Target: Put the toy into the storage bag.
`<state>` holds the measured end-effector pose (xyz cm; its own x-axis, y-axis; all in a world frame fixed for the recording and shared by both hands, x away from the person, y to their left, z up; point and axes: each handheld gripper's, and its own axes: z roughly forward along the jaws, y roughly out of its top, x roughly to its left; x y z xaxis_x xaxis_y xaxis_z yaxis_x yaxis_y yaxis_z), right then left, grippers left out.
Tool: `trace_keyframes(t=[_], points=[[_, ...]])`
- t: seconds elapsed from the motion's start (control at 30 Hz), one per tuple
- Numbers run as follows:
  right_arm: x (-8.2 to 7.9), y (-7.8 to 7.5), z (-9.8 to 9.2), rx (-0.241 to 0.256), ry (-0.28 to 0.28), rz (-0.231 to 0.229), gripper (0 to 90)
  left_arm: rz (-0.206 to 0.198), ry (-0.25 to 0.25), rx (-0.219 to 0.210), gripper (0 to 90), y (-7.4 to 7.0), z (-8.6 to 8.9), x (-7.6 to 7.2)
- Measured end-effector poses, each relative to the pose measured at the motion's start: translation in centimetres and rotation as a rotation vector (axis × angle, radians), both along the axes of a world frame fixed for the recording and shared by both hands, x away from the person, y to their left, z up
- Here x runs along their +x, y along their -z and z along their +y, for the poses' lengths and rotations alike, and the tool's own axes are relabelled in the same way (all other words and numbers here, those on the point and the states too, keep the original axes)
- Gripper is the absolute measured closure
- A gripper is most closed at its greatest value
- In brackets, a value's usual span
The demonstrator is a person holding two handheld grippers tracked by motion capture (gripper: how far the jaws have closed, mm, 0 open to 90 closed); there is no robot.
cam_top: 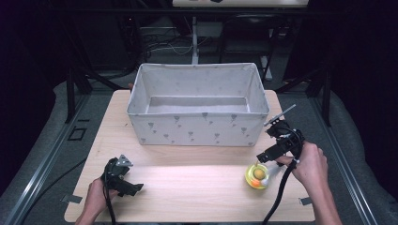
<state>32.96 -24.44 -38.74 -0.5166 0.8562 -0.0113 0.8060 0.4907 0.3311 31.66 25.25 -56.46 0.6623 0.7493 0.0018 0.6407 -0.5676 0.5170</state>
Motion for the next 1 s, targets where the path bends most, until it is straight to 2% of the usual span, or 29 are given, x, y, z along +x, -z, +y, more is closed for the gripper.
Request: trace_keyframes(t=[0.07,0.1,0.2,0.3,0.4,0.5,0.53,0.67,0.73,0.83,1.0], points=[[0.2,-0.1,-0.1,-0.002,0.000,0.005,15.1,0.000,0.001,0.000,0.1,0.0,0.0,0.0],[0.2,-0.1,-0.1,-0.002,0.000,0.005,15.1,0.000,0.001,0.000,0.1,0.0,0.0,0.0],[0.4,-0.1,0.1,-0.011,-0.011,0.006,30.7,0.003,-0.002,0.002,0.1,0.1,0.0,0.0],[0.5,0.0,0.2,-0.011,-0.015,0.007,34.8,0.004,-0.002,0.002,0.1,0.1,0.0,0.0],[0.8,0.0,0.6,-0.016,-0.037,0.019,51.4,0.002,-0.002,0.004,0.1,0.1,0.0,0.0],[0.8,0.0,0.7,-0.019,-0.039,0.022,55.8,0.003,-0.002,0.004,0.1,0.1,0.0,0.0],[0.8,0.1,0.9,-0.017,-0.043,0.026,60.9,0.003,-0.002,0.005,0.1,0.1,0.0,0.0],[0.8,0.2,1.1,-0.021,-0.050,0.024,70.6,0.003,-0.001,0.003,0.1,0.1,0.0,0.0],[0.9,0.2,1.2,-0.035,-0.052,0.029,73.1,0.002,-0.002,0.006,0.1,0.1,0.0,0.0],[0.9,0.3,1.3,-0.028,-0.047,0.018,75.5,0.002,-0.002,0.006,0.1,0.1,0.0,0.0],[1.0,0.3,1.6,-0.040,-0.050,0.012,85.3,0.002,-0.002,0.008,0.1,0.1,0.0,0.0]])
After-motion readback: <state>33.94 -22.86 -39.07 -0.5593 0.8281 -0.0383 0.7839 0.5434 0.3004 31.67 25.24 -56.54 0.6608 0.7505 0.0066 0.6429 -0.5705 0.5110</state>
